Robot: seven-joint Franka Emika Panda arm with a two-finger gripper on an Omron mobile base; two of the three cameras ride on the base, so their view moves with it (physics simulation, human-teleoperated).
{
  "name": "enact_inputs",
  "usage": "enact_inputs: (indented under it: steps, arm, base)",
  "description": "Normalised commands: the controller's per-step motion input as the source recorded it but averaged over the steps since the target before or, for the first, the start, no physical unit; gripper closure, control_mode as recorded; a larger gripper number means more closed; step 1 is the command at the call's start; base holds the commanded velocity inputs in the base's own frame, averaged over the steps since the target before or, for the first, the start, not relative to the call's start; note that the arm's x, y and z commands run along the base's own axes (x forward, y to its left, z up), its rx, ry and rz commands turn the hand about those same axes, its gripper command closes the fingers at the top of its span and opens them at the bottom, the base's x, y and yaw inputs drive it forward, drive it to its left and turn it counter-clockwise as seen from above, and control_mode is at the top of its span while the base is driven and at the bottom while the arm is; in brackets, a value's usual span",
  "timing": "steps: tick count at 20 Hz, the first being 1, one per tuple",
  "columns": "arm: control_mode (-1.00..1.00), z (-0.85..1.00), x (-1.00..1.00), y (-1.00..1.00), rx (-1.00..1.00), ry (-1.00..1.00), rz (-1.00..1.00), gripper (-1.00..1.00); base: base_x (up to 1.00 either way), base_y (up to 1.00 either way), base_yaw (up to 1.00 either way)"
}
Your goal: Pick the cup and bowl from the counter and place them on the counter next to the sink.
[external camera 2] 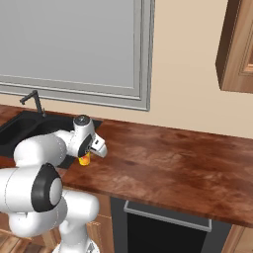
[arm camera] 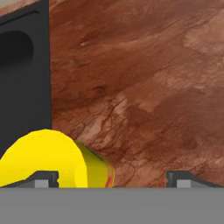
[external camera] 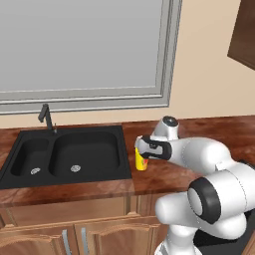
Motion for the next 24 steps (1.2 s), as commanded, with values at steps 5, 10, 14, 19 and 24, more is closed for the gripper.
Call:
enact_inputs:
  steps: [5,10,14,19,24]
  arm:
    - [-1.00,0.14,0.00,-0.05,0.00,0.03,-0.05,-1.00]
    - [-1.00,0.13,-0.08,-0.12,0.00,0.04,-0.07,-1.00]
    - [-1.00,0.16,-0.62,-0.21,0.02,0.01,-0.03,-1.00]
    - [-1.00,0.52,-0.74,-0.07,0.02,0.00,0.00,-1.00]
    - [-1.00,0.80,-0.70,0.00,0.01,0.00,0.03,-1.00]
  base:
    - [0.00,0.00,0.00]
    - [0.00,0.00,0.00]
    - [0.00,0.00,0.00]
    - [0.00,0.00,0.00]
    - [0.00,0.00,0.00]
